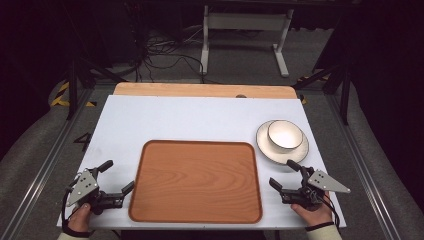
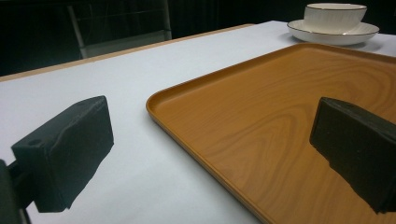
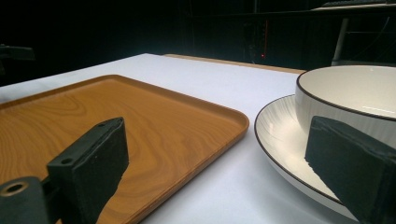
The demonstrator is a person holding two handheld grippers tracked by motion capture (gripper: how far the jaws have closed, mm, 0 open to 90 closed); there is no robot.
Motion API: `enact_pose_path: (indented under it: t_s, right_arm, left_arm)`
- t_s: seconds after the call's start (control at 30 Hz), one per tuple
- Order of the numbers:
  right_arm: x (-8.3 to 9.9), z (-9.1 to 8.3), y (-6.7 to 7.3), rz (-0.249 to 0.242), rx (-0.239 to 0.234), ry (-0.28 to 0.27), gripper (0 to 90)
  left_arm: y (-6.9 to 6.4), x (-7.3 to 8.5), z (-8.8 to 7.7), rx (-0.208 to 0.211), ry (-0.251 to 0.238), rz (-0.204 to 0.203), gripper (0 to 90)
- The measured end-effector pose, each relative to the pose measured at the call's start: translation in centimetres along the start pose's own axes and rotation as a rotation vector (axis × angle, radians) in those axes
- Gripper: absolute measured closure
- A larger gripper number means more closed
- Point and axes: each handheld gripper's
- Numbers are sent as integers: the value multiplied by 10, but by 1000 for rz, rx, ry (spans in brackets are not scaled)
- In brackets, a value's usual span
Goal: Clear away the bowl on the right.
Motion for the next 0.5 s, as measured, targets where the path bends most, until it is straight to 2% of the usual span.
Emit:
enact_pose_path:
  t_s: [0.07,0.27,0.5]
  right_arm:
    - [0,-1,0,4,2,-3,56]
    - [-1,1,3,-31,4,13,45]
    - [-1,1,3,-30,4,15,47]
  left_arm:
    - [0,0,0,0,-2,-1,2]
    - [1,0,0,4,1,1,2]
    - [0,0,0,2,0,1,2]
Point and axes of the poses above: each handheld gripper's, and its own axes: z roughly forward along the jaws, x roughly out of its underside, y roughly to its left, and after that the axes turned 13 degrees about x, right-handed
